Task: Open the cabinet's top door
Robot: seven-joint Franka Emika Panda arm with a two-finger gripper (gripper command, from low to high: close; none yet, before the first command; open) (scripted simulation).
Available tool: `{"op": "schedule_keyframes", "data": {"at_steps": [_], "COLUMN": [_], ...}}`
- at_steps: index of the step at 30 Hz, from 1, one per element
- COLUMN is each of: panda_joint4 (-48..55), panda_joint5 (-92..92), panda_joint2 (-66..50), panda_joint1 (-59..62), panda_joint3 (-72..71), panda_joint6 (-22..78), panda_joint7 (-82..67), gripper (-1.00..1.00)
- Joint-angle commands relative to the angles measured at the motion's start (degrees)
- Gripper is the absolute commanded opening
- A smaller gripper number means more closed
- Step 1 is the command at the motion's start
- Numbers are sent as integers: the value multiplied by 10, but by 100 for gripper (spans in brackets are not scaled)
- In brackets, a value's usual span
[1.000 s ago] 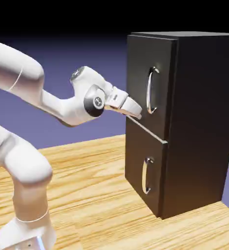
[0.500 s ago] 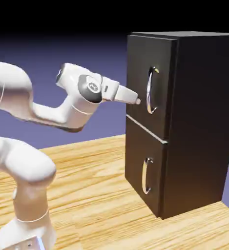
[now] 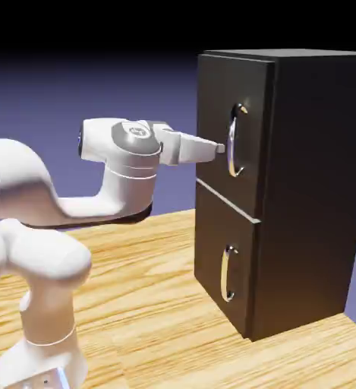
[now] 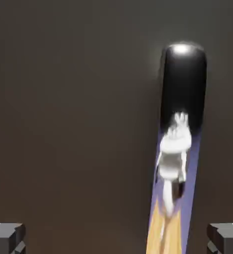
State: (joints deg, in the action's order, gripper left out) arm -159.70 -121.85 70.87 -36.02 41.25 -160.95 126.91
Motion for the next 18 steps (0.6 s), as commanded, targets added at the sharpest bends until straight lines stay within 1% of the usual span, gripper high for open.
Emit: {"op": "schedule_keyframes", "data": {"at_steps": [1, 5, 6, 12, 13, 14, 18], "panda_joint4": [1, 6, 6, 70, 70, 70, 3], "panda_joint5": [-25, -121, -121, -183, -183, -183, -118], "panda_joint2": [9, 43, 43, -4, -4, -4, 15], "panda_joint1": [-6, -29, -29, -140, -140, -140, -71], "panda_joint3": [10, 47, 47, 97, 97, 97, 14], "panda_joint6": [3, 14, 14, 64, 64, 64, 135], "panda_joint7": [16, 80, 80, 115, 115, 115, 121], "gripper": [0, 0, 0, 0, -100, -100, -100]}}
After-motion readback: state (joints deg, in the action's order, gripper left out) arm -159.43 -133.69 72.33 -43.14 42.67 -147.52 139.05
